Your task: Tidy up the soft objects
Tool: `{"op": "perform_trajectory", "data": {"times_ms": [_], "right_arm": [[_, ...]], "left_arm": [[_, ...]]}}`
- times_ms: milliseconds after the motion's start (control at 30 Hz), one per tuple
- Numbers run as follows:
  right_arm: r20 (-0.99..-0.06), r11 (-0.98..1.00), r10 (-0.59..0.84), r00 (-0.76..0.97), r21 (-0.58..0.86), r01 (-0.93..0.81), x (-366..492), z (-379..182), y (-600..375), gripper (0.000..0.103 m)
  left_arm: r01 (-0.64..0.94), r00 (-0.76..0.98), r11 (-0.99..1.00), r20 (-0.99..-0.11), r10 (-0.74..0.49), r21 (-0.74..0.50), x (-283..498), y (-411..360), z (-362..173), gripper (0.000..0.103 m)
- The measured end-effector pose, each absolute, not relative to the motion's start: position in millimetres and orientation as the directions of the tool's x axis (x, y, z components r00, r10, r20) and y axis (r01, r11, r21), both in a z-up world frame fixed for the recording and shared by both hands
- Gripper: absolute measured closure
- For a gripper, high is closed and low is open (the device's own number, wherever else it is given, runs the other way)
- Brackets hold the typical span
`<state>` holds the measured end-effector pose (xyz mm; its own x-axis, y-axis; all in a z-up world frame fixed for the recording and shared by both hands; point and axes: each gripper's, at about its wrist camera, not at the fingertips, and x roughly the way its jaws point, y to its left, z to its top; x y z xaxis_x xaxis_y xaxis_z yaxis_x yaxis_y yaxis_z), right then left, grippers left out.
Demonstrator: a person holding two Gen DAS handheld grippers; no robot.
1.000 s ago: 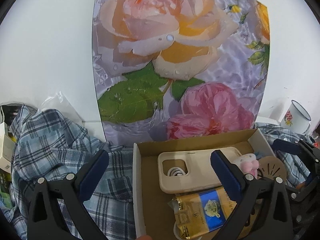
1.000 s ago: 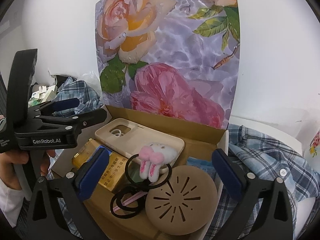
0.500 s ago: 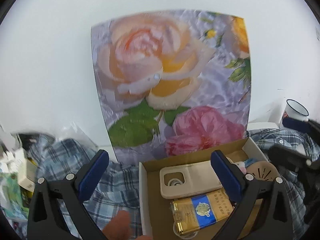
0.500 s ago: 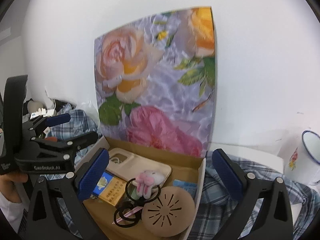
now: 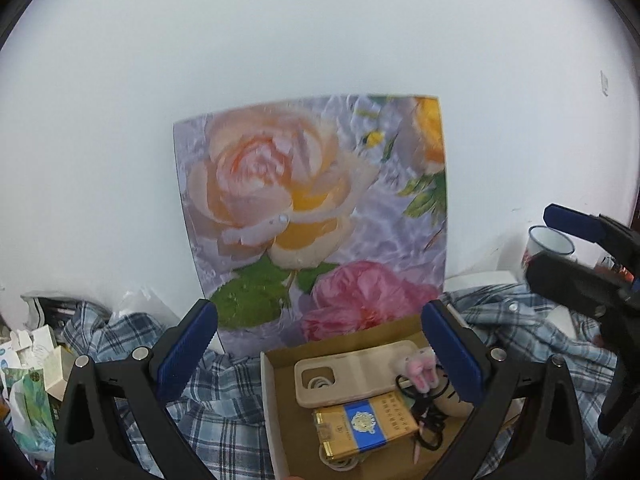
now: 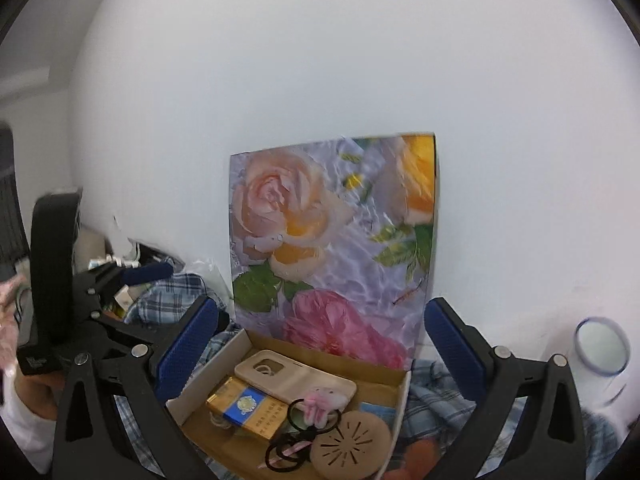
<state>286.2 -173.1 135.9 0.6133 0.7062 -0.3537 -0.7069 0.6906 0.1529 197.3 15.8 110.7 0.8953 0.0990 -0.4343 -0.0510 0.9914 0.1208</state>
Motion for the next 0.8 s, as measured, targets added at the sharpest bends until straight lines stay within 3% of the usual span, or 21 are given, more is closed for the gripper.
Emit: {"op": "perform_trajectory", "data": {"times_ms": [167,800], "right_arm": [[-0.328,0.766,0.613,0.718,0.027,-0.642,267,157,-172,0.000],[-0.199,0.740,0.672,0.714,0.139,-0.658,233,211,-204,0.000]], "left_arm": [[-0.048,0.906,0.992,-0.413,0.090,0.113,185,12,128,0.000],[-0.001,0.968,0.992,-0.250,0.032,0.124,119,-6,189,0.000]]}}
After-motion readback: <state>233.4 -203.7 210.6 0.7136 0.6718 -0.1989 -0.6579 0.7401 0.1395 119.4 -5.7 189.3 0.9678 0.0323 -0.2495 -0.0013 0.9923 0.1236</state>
